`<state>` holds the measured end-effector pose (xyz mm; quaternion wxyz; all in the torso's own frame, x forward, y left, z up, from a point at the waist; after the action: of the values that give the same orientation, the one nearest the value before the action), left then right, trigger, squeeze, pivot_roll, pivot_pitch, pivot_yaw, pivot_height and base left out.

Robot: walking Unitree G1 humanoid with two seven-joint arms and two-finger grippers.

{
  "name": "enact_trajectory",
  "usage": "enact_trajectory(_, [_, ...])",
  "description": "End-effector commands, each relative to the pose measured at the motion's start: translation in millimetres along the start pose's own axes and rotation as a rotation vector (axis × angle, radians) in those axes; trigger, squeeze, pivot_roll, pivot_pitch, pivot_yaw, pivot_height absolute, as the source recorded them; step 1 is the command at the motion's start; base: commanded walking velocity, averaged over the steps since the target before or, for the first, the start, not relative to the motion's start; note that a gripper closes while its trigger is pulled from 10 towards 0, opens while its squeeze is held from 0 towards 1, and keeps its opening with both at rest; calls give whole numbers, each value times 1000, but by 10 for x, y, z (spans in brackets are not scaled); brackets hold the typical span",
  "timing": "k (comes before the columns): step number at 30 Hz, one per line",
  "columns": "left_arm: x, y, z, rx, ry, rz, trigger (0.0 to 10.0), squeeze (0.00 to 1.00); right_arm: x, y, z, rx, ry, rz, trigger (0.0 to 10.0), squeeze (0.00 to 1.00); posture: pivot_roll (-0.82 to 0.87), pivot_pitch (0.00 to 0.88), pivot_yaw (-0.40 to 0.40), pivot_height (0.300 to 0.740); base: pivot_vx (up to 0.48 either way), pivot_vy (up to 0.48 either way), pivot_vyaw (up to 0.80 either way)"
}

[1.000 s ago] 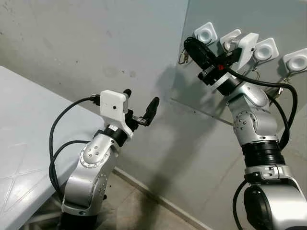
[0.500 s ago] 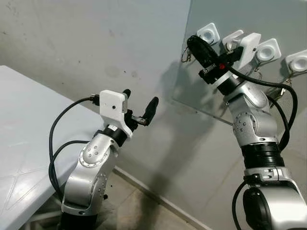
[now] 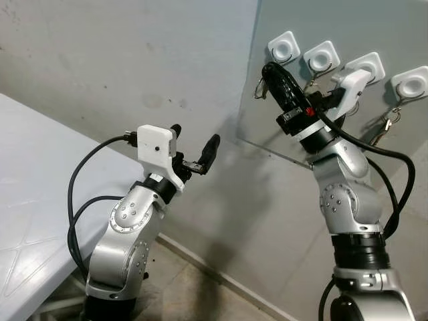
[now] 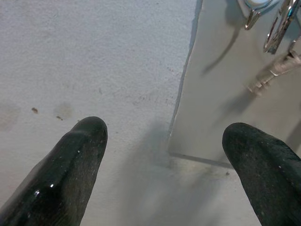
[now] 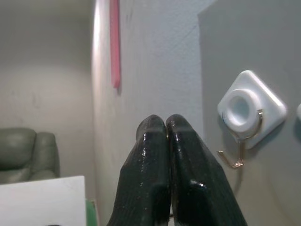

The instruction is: Hang keys on a hook

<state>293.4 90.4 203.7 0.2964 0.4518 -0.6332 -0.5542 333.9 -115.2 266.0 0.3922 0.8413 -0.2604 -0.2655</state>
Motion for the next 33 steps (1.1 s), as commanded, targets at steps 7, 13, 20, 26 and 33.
enact_trajectory(7, [16, 33, -31, 6, -5, -1, 10000, 0, -173, -28, -34, -5, 12, -49, 10000, 0, -60, 0, -39, 740, 0, 0, 0])
enact_trajectory(13, [16, 33, -32, 7, -5, 0, 10000, 0, -197, -35, -39, -8, 9, -55, 10000, 0, -60, 0, -39, 740, 0, 0, 0])
enact_trajectory(20, [23, 44, -48, 13, -1, 8, 10000, 0, -363, -67, -213, 2, -53, -81, 10000, 0, -52, 0, -49, 740, 0, 0, 0])
enact_trajectory(26, [16, 53, -52, 16, 5, 9, 10000, 0, -403, -35, -282, 23, -80, -77, 10000, 0, -50, 0, -52, 740, 0, 0, 0])
enact_trajectory(33, [12, 47, -44, 14, 9, 11, 10000, 0, -346, 16, -298, 48, -179, -61, 10000, 0, -51, 0, -52, 740, 0, 0, 0])
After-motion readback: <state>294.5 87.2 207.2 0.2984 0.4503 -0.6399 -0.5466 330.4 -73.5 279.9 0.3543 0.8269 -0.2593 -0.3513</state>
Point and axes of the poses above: a point about 5 cm out from each wrist's last joint towards the gripper, its own z axis pointing back from the gripper into the wrist, its own y axis along the axis of the wrist's last joint, x = y × z, the point moved 1 cm from there along -z, pointing out of the wrist towards the gripper, and after that the axes turned 13 degrees about -z, right-handed, at the moved point
